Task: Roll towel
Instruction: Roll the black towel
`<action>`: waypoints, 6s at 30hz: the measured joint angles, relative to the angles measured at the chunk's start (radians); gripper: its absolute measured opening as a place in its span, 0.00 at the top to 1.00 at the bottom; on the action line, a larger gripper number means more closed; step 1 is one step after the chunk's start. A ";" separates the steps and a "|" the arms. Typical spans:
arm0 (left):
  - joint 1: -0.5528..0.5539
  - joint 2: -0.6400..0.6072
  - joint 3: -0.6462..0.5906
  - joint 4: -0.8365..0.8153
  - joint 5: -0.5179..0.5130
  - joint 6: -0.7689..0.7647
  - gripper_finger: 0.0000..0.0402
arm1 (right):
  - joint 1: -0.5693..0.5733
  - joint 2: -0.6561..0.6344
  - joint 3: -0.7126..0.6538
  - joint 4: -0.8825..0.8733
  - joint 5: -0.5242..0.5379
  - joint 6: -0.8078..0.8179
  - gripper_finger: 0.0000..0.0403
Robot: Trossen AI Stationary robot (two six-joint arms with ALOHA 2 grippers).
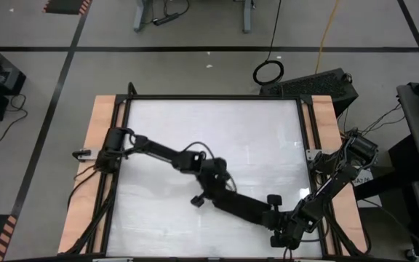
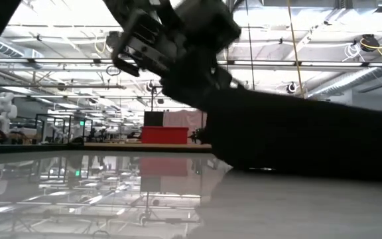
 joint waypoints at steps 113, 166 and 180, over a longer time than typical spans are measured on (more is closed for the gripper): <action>-0.182 0.040 0.009 -0.052 -0.855 0.401 0.88 | -0.348 -0.047 -0.140 0.356 -0.181 -0.426 0.93; 0.250 0.035 0.057 -0.561 -0.031 0.165 0.97 | -0.350 -0.053 -0.219 0.430 -0.129 -0.116 0.95; 0.227 0.032 0.075 -0.689 -0.171 0.225 0.97 | -0.469 -0.159 -0.394 0.713 -0.216 -0.026 0.94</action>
